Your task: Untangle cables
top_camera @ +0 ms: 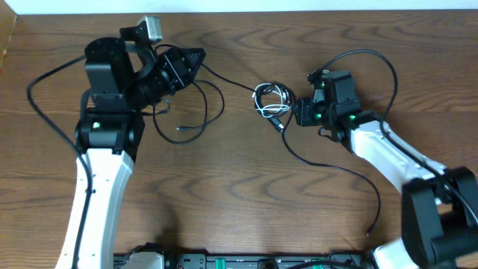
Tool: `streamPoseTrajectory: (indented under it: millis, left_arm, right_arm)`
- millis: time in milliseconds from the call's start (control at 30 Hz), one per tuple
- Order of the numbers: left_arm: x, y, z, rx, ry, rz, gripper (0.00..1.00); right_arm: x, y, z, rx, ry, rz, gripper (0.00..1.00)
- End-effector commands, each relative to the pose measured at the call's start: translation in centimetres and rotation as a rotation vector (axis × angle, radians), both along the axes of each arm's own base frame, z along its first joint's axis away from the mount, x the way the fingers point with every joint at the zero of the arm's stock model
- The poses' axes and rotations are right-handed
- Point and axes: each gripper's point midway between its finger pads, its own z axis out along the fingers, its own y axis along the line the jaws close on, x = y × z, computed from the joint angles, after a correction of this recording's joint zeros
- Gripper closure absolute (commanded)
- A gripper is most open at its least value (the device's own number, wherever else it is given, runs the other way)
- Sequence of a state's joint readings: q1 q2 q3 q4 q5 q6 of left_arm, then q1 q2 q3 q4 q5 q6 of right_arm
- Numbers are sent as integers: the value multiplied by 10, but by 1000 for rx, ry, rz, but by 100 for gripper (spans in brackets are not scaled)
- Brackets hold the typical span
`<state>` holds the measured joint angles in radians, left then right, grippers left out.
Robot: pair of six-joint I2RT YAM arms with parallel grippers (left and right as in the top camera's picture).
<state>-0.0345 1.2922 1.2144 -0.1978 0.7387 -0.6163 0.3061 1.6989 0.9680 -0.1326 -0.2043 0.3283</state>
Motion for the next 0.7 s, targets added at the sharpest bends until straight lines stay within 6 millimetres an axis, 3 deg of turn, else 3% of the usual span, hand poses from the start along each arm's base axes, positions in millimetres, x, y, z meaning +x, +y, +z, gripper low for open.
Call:
streamPoseTrajectory:
  millis: [0, 133, 333, 667]
  left_arm:
    - [-10, -2, 23, 1, -68, -22, 93]
    - [-11, -2, 19, 1, -50, -23, 93]
    - [-13, -2, 15, 2, -28, -23, 93]
    - [-13, -2, 13, 2, -20, -23, 93]
  right_arm:
    - [14, 2, -7, 10, -15, -58, 56]
    - [22, 5, -18, 25, -21, -67, 55]
    - [30, 24, -24, 114, -41, -5, 65]
    - [43, 22, -37, 171, -35, -87, 66]
